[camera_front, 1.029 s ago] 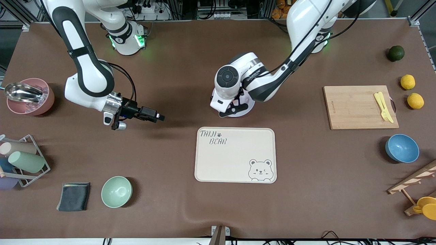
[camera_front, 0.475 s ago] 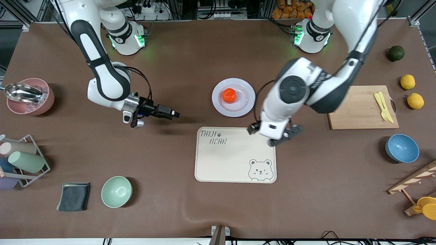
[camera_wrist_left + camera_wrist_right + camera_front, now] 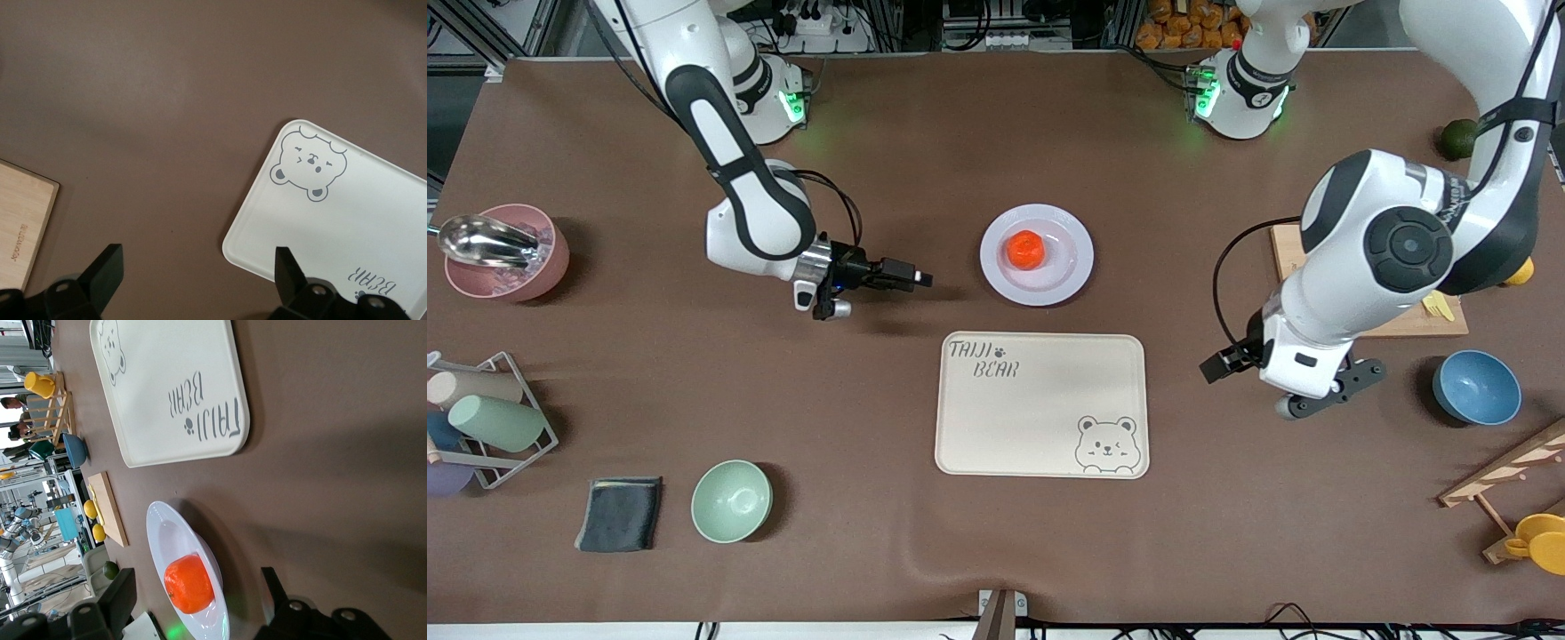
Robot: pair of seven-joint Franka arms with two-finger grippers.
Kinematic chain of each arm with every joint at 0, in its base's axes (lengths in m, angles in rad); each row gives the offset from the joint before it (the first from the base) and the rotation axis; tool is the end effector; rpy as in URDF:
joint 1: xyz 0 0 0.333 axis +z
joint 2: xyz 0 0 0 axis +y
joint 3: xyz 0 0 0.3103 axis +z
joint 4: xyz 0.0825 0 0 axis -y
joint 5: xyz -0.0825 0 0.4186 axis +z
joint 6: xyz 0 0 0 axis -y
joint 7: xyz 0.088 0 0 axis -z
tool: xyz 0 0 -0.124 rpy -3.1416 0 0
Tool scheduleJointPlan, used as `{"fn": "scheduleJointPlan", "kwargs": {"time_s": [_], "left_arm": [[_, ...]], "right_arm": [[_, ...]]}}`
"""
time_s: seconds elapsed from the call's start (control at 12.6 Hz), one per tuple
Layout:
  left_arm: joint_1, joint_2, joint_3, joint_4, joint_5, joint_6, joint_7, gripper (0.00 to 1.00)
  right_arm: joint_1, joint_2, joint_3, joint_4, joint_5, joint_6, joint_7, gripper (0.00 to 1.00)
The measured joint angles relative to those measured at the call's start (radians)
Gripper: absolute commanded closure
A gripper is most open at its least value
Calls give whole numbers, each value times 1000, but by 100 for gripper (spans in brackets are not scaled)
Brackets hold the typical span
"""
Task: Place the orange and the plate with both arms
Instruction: 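Withdraw the left gripper while the right gripper reaches the plate rim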
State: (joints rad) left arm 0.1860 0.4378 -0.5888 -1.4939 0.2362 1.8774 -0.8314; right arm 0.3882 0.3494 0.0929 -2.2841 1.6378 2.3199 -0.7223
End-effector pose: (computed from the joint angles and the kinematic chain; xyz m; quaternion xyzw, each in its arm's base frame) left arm 0.6748 -0.2060 0.4215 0.9794 0.2014 0.0051 0.0107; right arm 0.4579 0.2772 0.1435 -0.8742 0.0968 0.0576 0.4724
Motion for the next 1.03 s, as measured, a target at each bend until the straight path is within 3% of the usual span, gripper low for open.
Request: {"fn": "scheduleJointPlan", "kwargs": {"time_s": [0.32, 0.47, 0.79, 1.03], "left_arm": [[46, -38, 19, 1, 0, -48, 181, 0], [24, -81, 124, 0, -37, -78, 320, 0], [-196, -242, 474, -79, -157, -112, 560, 0], [-220, -357, 514, -118, -159, -220, 652, 0]], "right_arm": [[73, 46, 1, -4, 192, 1, -153, 31], [100, 75, 1, -4, 252, 1, -188, 37], [163, 87, 1, -2, 357, 4, -232, 45], [188, 112, 1, -1, 424, 5, -293, 48]]}}
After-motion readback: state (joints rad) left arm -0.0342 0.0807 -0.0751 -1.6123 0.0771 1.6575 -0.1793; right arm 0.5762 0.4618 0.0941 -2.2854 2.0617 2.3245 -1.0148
